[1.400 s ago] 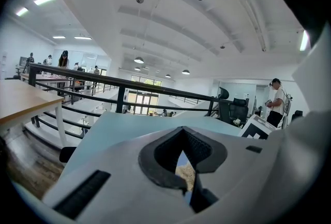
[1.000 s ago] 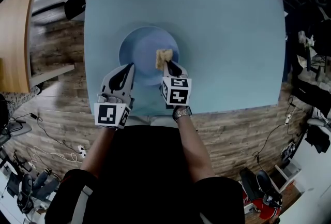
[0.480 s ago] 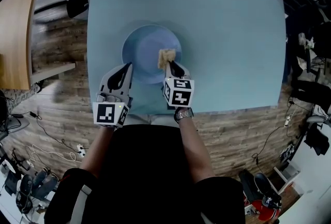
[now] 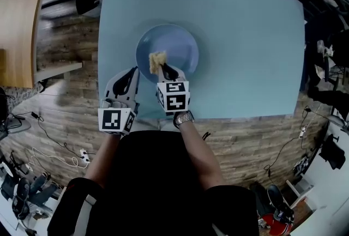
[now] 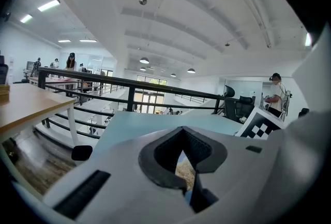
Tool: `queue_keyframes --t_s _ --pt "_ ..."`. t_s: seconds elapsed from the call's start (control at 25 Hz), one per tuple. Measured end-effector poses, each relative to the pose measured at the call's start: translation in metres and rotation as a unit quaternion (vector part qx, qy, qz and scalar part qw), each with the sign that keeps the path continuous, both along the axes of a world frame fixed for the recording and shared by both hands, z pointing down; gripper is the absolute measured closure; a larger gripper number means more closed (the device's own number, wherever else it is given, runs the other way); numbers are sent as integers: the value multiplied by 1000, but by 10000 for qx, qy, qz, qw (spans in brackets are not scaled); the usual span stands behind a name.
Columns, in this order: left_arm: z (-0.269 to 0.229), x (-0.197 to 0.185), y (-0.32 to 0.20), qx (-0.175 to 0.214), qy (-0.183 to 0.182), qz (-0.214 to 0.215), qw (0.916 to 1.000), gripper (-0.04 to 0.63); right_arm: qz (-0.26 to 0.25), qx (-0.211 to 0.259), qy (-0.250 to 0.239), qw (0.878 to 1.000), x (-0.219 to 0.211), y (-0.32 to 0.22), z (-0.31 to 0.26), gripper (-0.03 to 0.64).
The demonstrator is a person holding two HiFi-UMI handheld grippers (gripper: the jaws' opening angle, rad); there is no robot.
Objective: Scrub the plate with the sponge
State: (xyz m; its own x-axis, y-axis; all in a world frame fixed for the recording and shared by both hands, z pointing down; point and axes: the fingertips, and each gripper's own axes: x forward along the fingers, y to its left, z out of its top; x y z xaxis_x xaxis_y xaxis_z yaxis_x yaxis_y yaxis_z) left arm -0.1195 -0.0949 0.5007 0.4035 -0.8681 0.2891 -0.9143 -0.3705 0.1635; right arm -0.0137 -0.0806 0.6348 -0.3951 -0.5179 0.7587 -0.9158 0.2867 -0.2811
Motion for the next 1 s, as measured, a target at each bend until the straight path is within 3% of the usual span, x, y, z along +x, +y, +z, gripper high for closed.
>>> queue_keyframes --t_s 0.44,1.0 --pt "1 -28 11 -49 -64 -228 9997 594 -327 -74 -66 9994 -40 4 9 580" --pt "-1 -9 15 34 -17 80 10000 594 -22 -117 92 9999 -3 29 9 580"
